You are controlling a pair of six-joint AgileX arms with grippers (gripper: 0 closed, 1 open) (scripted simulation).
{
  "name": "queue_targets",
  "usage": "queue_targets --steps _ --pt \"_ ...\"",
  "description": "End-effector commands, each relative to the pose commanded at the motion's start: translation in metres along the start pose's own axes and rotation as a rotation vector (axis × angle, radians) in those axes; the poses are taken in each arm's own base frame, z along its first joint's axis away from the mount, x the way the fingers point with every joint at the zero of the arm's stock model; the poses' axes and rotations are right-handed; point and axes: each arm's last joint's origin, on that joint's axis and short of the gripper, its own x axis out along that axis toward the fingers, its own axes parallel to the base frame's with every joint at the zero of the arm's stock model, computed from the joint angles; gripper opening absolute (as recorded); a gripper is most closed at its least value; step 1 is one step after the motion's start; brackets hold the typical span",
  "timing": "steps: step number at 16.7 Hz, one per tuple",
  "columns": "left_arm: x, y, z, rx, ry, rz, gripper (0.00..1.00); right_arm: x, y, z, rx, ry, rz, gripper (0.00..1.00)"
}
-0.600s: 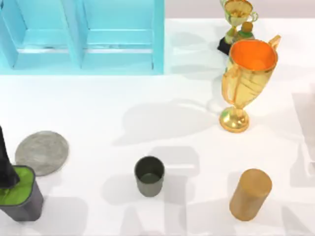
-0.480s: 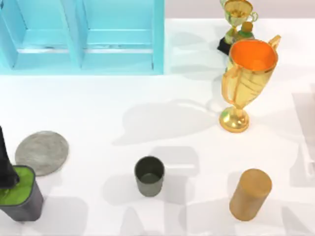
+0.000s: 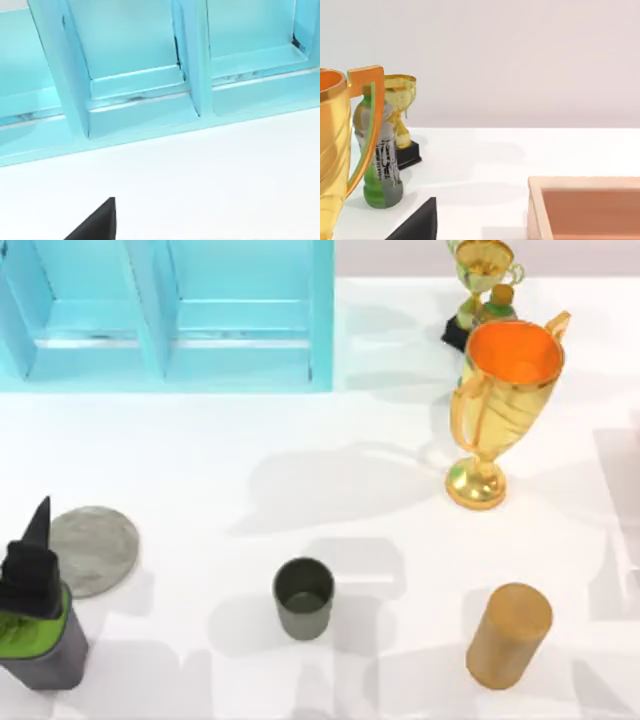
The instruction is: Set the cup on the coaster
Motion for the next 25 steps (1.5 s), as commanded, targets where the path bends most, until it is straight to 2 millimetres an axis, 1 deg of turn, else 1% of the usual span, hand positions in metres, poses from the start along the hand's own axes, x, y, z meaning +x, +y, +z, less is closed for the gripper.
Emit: queue_targets --steps 2,6,12,17,22,25 --pt "0.004 -0.004 0.016 0.056 0.075 -0.057 1.00 0.000 0.000 0.000 0.000 0.000 0.000 1.00" --pt "0.017 -0.014 0.041 0.174 0.241 -0.173 1.00 0.000 0.000 0.000 0.000 0.000 0.000 1.00" --pt "0.045 -0.040 0.076 0.376 0.455 -0.367 1.00 0.000 0.000 0.000 0.000 0.000 0.000 1.00" --pt "0.072 -0.073 0.099 0.563 0.602 -0.542 1.00 0.000 0.000 0.000 0.000 0.000 0.000 1.00" --pt "0.099 -0.116 0.111 0.760 0.742 -0.711 1.00 0.000 0.000 0.000 0.000 0.000 0.000 1.00" --pt "0.114 -0.146 0.113 0.881 0.821 -0.812 1.00 0.000 0.000 0.000 0.000 0.000 0.000 1.00"
